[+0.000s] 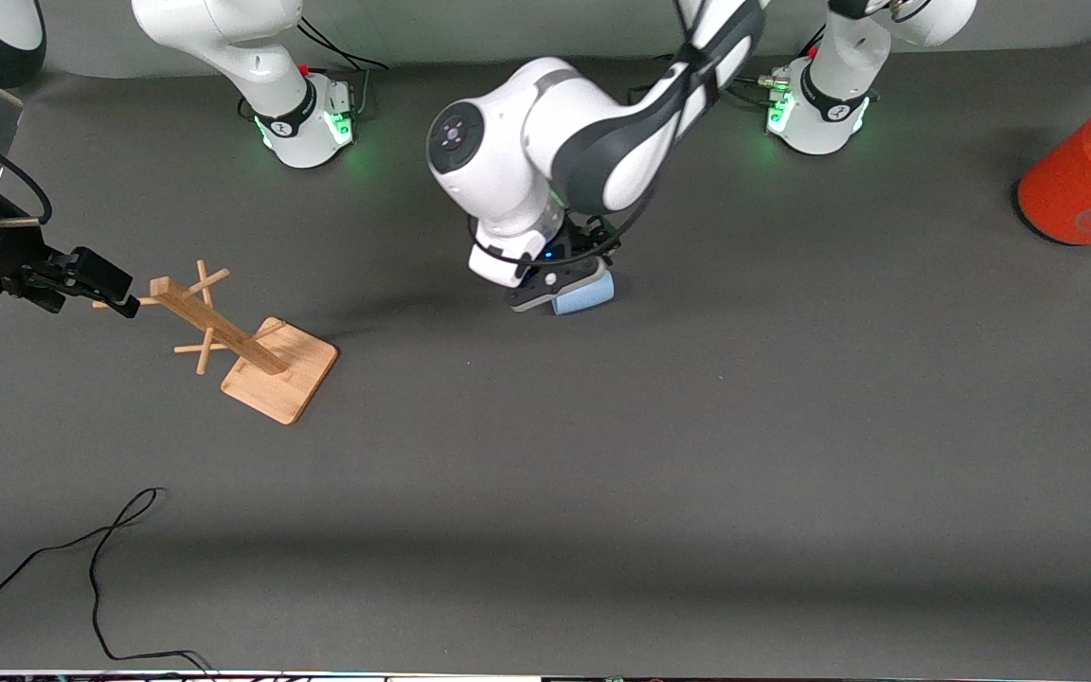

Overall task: Rotate and upright cup with both arms
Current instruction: 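Withdraw the right gripper while the left gripper reaches the lying cup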

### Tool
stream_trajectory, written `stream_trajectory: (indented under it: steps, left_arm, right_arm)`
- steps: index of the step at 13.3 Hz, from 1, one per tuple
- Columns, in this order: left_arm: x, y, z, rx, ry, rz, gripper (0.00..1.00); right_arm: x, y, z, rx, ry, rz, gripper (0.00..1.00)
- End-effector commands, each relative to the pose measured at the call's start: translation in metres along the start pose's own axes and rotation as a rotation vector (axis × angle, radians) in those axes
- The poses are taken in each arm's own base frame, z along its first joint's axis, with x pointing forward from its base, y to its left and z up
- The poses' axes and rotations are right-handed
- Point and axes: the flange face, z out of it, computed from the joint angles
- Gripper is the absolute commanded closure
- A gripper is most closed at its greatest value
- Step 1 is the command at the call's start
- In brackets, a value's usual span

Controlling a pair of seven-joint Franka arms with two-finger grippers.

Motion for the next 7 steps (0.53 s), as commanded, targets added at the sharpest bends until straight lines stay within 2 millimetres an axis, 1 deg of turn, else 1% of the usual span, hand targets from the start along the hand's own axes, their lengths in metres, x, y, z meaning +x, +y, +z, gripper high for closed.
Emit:
stream_trajectory:
  steps: [1,2,4,7]
  left_arm:
    - [-0.023,0.028,0.018,0.055,0.051,0.014,0.00]
    - [-0.034,0.037,0.027,0.074,0.060,0.032,0.00]
    - [-0.047,0.051,0.049,0.105,0.068,0.058,0.00]
    - [-0.062,0.071,0.081,0.131,0.093,0.091,0.00]
  right_arm:
    - [-0.007,0.008,-0.001,0.020,-0.016,-0.034,0.00]
    - [-0.007,0.006,0.000,0.018,-0.018,-0.039,0.00]
    - [-0.005,0.006,0.002,0.018,-0.015,-0.045,0.00]
    - [-0.003,0.006,0.004,0.017,-0.015,-0.045,0.00]
